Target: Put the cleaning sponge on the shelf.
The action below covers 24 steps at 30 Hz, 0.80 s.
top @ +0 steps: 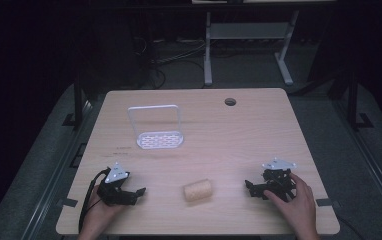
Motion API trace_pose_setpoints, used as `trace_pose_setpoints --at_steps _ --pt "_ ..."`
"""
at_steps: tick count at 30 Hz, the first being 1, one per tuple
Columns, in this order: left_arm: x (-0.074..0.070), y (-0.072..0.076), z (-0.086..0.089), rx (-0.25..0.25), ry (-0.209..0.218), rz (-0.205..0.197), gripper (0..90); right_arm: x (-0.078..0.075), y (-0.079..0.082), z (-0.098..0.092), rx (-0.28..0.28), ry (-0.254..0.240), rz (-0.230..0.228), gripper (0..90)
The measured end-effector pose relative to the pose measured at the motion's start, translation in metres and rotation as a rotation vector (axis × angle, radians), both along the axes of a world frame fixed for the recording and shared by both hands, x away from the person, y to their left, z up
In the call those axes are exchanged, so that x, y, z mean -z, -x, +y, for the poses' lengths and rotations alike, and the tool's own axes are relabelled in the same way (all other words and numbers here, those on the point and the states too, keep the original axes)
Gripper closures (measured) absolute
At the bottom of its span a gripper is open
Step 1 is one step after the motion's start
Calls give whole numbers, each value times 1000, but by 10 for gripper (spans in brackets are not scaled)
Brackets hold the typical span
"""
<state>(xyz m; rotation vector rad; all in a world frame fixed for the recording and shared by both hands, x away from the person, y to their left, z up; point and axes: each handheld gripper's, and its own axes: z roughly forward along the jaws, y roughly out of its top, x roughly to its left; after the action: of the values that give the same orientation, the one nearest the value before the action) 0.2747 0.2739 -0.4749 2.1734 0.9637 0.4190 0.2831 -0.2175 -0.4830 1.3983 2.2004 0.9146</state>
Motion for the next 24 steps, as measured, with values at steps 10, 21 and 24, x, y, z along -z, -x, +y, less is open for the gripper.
trace_pose_setpoints --at_steps 10,21,24 --pt "-2 0 -3 28 -11 18 130 0 0 0 0 0 0 0" --pt "-8 -2 -11 80 -8 48 133 0 0 0 0 0 0 0" --pt "-11 -2 -14 92 -10 40 134 0 0 0 0 0 0 0"
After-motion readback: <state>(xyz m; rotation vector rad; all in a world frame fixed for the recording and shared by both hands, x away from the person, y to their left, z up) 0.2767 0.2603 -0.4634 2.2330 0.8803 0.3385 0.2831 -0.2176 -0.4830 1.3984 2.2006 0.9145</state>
